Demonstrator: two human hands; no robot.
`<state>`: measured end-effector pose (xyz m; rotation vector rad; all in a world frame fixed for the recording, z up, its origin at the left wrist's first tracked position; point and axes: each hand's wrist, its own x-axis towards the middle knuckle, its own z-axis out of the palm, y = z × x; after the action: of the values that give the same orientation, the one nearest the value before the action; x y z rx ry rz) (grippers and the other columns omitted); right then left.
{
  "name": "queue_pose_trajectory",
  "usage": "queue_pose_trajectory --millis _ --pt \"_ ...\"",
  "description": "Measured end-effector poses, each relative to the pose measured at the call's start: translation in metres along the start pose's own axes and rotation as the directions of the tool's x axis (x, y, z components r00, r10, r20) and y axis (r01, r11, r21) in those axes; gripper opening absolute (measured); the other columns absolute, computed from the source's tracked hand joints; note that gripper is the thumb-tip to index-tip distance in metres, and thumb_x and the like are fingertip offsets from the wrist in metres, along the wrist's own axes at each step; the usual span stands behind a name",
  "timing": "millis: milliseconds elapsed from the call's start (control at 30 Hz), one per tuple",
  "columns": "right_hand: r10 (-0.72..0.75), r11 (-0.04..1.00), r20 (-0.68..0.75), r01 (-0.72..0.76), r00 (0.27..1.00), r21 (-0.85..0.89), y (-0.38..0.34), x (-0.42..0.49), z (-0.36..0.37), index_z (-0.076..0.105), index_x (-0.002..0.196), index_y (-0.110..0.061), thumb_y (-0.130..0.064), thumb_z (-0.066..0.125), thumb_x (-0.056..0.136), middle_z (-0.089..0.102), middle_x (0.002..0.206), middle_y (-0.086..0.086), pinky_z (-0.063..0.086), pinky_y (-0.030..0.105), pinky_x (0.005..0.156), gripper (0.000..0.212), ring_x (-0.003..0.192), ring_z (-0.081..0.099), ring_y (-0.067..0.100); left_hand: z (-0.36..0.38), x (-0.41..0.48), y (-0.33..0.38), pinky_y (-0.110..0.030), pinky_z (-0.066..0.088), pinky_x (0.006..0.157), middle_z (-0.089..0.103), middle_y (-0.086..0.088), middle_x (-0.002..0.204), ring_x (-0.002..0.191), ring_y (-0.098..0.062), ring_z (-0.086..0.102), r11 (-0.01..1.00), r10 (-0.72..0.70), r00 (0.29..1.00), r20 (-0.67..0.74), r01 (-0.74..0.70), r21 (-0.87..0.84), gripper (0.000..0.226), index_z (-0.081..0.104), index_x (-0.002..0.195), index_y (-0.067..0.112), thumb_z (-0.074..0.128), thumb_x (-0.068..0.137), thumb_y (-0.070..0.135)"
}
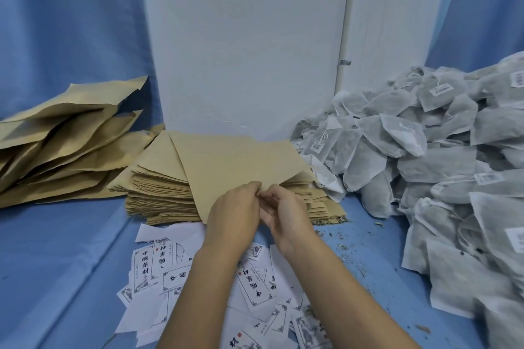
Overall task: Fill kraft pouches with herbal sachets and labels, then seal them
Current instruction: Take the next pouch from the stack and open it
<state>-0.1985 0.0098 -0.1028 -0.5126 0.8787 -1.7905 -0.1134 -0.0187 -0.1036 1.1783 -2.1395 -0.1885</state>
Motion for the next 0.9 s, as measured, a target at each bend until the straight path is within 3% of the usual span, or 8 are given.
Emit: queue_pose_trajectory --millis 167,300,433,533,667,733,800,900 --pt "0.014 1.000 0.006 -0.014 1.000 0.021 -0.002 0.002 -0.002 0.051 0.075 -0.004 0.010 0.043 0.084 0.049 0.079 0.015 0.055 0.022 0.060 0.019 0.072 0.052 0.023 -0.006 0.006 -0.009 -0.024 0.039 0.098 0.061 0.005 0.129 0.120 -0.013 0.053 0.966 -0.080 0.983 0.164 0.118 -0.231 0.039 0.056 0.131 0.026 0.055 0.092 0.031" --pt "0.064 0.989 0.028 -0.068 0.998 0.131 -0.005 0.004 -0.004 0.054 0.089 -0.004 0.000 0.043 0.089 0.058 0.083 0.014 0.057 0.026 0.069 0.011 0.074 0.062 0.022 -0.008 0.008 -0.012 -0.027 0.036 0.106 0.061 0.003 0.128 0.120 -0.009 0.053 0.872 -0.111 0.968 0.226 0.204 -0.445 0.034 0.058 0.128 0.020 0.055 0.094 0.022" --pt "0.062 0.993 0.019 -0.063 0.998 0.095 -0.005 0.002 -0.004 0.055 0.077 -0.005 -0.001 0.044 0.089 0.060 0.079 0.012 0.057 0.027 0.070 0.017 0.073 0.064 0.022 -0.008 0.007 -0.013 -0.022 0.037 0.099 0.063 0.002 0.123 0.114 -0.009 0.055 0.792 -0.150 0.959 0.238 0.261 -0.552 0.032 0.061 0.124 0.018 0.055 0.093 0.014" --pt "0.059 0.995 0.016 -0.060 0.998 0.077 -0.004 0.002 -0.003 0.055 0.083 -0.004 -0.002 0.044 0.090 0.059 0.090 0.016 0.057 0.028 0.075 0.013 0.076 0.065 0.023 -0.008 0.009 -0.012 -0.018 0.036 0.092 0.065 0.003 0.116 0.109 -0.008 0.056 0.734 -0.183 0.956 0.230 0.288 -0.615 0.029 0.064 0.118 0.020 0.055 0.092 0.010" --pt "0.052 0.997 0.032 -0.053 0.998 0.050 -0.002 0.002 -0.003 0.055 0.080 -0.004 0.001 0.044 0.088 0.060 0.084 0.015 0.057 0.027 0.072 0.014 0.074 0.063 0.022 -0.007 0.009 -0.012 -0.020 0.041 0.086 0.069 0.002 0.108 0.104 -0.011 0.060 0.709 -0.237 0.951 0.201 0.311 -0.634 0.027 0.067 0.106 0.024 0.051 0.092 0.006" --pt "0.028 1.000 0.038 -0.028 0.999 0.011 -0.001 0.001 -0.002 0.056 0.075 -0.005 0.004 0.046 0.086 0.061 0.079 0.012 0.057 0.026 0.069 0.017 0.075 0.061 0.021 -0.006 0.008 -0.012 -0.026 0.044 0.092 0.068 0.003 0.108 0.106 -0.013 0.059 0.731 -0.251 0.953 0.170 0.302 -0.613 0.028 0.067 0.105 0.025 0.051 0.092 0.007" --pt "-0.012 0.999 0.044 0.014 0.999 -0.040 0.002 0.001 -0.002 0.060 0.078 -0.003 0.007 0.047 0.086 0.063 0.079 0.012 0.058 0.025 0.069 0.018 0.077 0.061 0.021 -0.006 0.008 -0.011 -0.029 0.043 0.097 0.067 0.004 0.113 0.110 -0.014 0.058 0.801 -0.238 0.964 0.122 0.266 -0.537 0.028 0.067 0.110 0.023 0.049 0.093 0.009" --pt "-0.044 0.996 0.064 0.049 0.997 -0.076 0.003 0.001 -0.002 0.064 0.094 0.002 0.012 0.045 0.089 0.067 0.089 0.013 0.058 0.024 0.071 0.023 0.083 0.064 0.020 -0.007 0.006 -0.010 -0.023 0.040 0.090 0.066 0.004 0.118 0.111 -0.015 0.056 0.918 -0.151 0.988 0.024 0.149 -0.368 0.030 0.065 0.118 0.020 0.046 0.096 0.011"
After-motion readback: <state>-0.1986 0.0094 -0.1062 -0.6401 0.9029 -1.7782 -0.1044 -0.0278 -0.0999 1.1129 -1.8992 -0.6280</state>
